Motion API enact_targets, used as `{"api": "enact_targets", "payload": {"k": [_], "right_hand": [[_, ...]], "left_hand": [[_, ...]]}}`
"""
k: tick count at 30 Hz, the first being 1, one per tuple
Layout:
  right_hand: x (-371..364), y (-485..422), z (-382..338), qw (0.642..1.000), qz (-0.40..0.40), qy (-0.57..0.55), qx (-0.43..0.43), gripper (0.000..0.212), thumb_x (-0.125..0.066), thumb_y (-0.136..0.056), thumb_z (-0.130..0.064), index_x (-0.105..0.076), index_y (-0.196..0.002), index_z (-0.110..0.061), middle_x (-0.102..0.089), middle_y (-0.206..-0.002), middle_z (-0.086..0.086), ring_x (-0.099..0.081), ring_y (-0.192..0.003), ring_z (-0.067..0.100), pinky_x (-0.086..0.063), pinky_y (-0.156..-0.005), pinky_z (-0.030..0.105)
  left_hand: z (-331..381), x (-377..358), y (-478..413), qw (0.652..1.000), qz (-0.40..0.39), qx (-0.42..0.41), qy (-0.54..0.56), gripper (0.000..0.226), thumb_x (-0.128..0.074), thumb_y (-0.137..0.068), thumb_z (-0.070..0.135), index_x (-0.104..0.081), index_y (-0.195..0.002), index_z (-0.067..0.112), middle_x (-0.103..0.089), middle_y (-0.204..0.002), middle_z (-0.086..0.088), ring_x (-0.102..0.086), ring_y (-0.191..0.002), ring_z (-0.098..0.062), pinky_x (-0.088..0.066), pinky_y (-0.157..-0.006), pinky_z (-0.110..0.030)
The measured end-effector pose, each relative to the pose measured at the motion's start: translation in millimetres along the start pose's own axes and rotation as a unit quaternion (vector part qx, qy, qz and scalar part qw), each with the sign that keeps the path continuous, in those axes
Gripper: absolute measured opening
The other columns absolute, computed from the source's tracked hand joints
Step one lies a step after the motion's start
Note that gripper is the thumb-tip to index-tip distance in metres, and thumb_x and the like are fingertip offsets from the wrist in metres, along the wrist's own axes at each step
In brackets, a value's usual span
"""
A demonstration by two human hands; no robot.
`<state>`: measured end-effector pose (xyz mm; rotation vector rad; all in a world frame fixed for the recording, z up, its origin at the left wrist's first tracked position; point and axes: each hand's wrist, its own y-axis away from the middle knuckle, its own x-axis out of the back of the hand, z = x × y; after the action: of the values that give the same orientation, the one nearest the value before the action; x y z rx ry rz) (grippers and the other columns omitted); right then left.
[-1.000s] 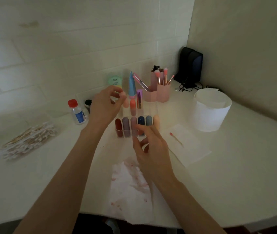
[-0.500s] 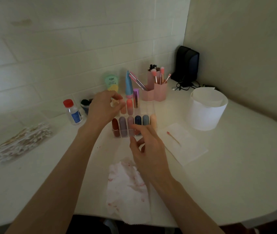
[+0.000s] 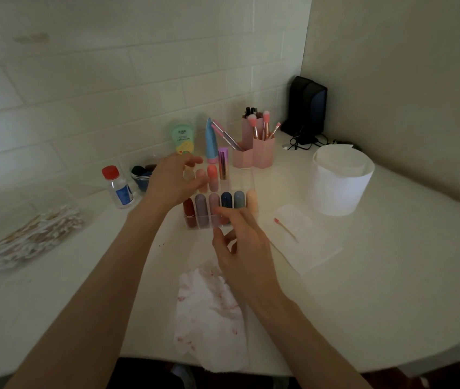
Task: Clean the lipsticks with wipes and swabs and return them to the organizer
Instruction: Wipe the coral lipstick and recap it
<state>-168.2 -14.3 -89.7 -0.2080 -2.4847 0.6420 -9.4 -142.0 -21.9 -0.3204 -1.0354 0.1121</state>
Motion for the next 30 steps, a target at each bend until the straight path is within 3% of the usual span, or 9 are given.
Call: {"api": "enact_targets", "payload": {"k": [4,7,11,13,15,19,22,25,30], "right_hand": [[-0.9,0.0,0.7,1.0,-0.005,0.009,-0.007,0.032,-0.064,-0.099,-0.022,-0.061,-0.131,-0.025,-0.061,-0.125,-0.011,-0.063,-0.078,0.008,-0.059,-0.078,0.023],[-0.6,0.4,1.2,1.0,-0.011,0.017,-0.014,0.033,-0.063,-0.099,-0.023,-0.06,-0.132,-0.027,-0.061,-0.126,-0.012,-0.063,-0.077,0.007,-0.057,-0.078,0.018],[-0.8,0.1,1.8,1.0,-0.004,0.007,0.001,0.032,-0.065,-0.098,-0.02,-0.061,-0.13,-0.023,-0.062,-0.123,-0.009,-0.062,-0.075,0.009,-0.06,-0.076,0.027],[-1.0,0.4,2.0,1.0,0.003,0.004,0.006,0.031,-0.065,-0.098,-0.019,-0.062,-0.128,-0.023,-0.062,-0.12,-0.008,-0.061,-0.072,0.008,-0.059,-0.074,0.028],[-0.7,0.4,2.3,1.0,0.009,-0.004,0.01,0.03,-0.064,-0.098,-0.018,-0.062,-0.128,-0.022,-0.062,-0.118,-0.008,-0.061,-0.073,0.008,-0.059,-0.072,0.03],[2.0,-1.0,2.4,0.998,0.047,-0.028,0.014,0.021,-0.062,-0.101,-0.023,-0.064,-0.121,-0.019,-0.062,-0.113,-0.008,-0.061,-0.078,0.009,-0.057,-0.07,0.033],[4.6,-3.1,1.1,0.997,0.065,-0.034,0.003,0.024,-0.064,-0.099,-0.036,-0.064,-0.119,-0.022,-0.063,-0.115,-0.007,-0.064,-0.084,0.008,-0.057,-0.071,0.032],[5.8,-2.7,-3.1,0.997,0.033,-0.063,-0.009,0.039,-0.063,-0.094,-0.053,-0.063,-0.125,-0.029,-0.067,-0.118,-0.012,-0.066,-0.093,0.006,-0.055,-0.072,0.024],[5.7,-0.6,-3.8,0.997,0.011,-0.067,0.019,0.03,-0.068,-0.094,-0.046,-0.07,-0.114,-0.023,-0.073,-0.099,-0.014,-0.067,-0.088,0.007,-0.052,-0.072,0.019]], "left_hand": [[8.2,-3.1,-5.4,1.0,-0.008,0.002,0.004,0.037,-0.073,-0.089,0.039,-0.069,-0.125,0.031,-0.062,-0.131,-0.002,-0.055,-0.121,-0.024,-0.045,-0.104,-0.046],[10.9,-8.5,-10.7,1.0,-0.002,-0.004,-0.023,0.025,-0.073,-0.09,0.038,-0.073,-0.114,0.035,-0.066,-0.122,0.0,-0.056,-0.117,-0.025,-0.046,-0.1,-0.046],[11.8,-4.3,-13.0,1.0,0.003,-0.004,0.011,0.01,-0.075,-0.084,0.041,-0.076,-0.093,0.036,-0.063,-0.119,0.003,-0.054,-0.118,-0.023,-0.044,-0.102,-0.045],[11.7,3.9,-9.8,0.999,0.005,-0.004,0.051,0.014,-0.072,-0.084,0.05,-0.075,-0.087,0.036,-0.062,-0.12,0.008,-0.054,-0.119,-0.017,-0.043,-0.104,-0.044],[15.0,16.6,-1.1,0.995,0.028,-0.002,0.098,0.019,-0.07,-0.088,0.053,-0.074,-0.09,0.034,-0.065,-0.119,0.011,-0.056,-0.116,-0.012,-0.045,-0.102,-0.04],[27.7,42.1,35.1,0.969,0.055,-0.002,0.242,0.011,-0.073,-0.092,0.032,-0.077,-0.098,0.023,-0.076,-0.097,0.012,-0.069,-0.092,0.0,-0.048,-0.081,-0.011],[28.2,46.2,68.8,0.95,0.027,0.026,0.311,0.012,-0.073,-0.092,0.029,-0.076,-0.103,0.025,-0.077,-0.093,0.011,-0.07,-0.081,-0.001,-0.048,-0.072,-0.01],[25.9,38.5,97.8,0.948,-0.004,0.06,0.312,0.012,-0.073,-0.09,0.033,-0.076,-0.101,0.032,-0.076,-0.094,0.019,-0.07,-0.085,0.004,-0.047,-0.071,-0.008],[21.9,25.2,124.2,0.934,-0.028,0.065,0.349,0.015,-0.075,-0.087,0.026,-0.078,-0.099,0.02,-0.078,-0.085,0.005,-0.068,-0.066,-0.011,-0.052,-0.072,-0.013]]}}
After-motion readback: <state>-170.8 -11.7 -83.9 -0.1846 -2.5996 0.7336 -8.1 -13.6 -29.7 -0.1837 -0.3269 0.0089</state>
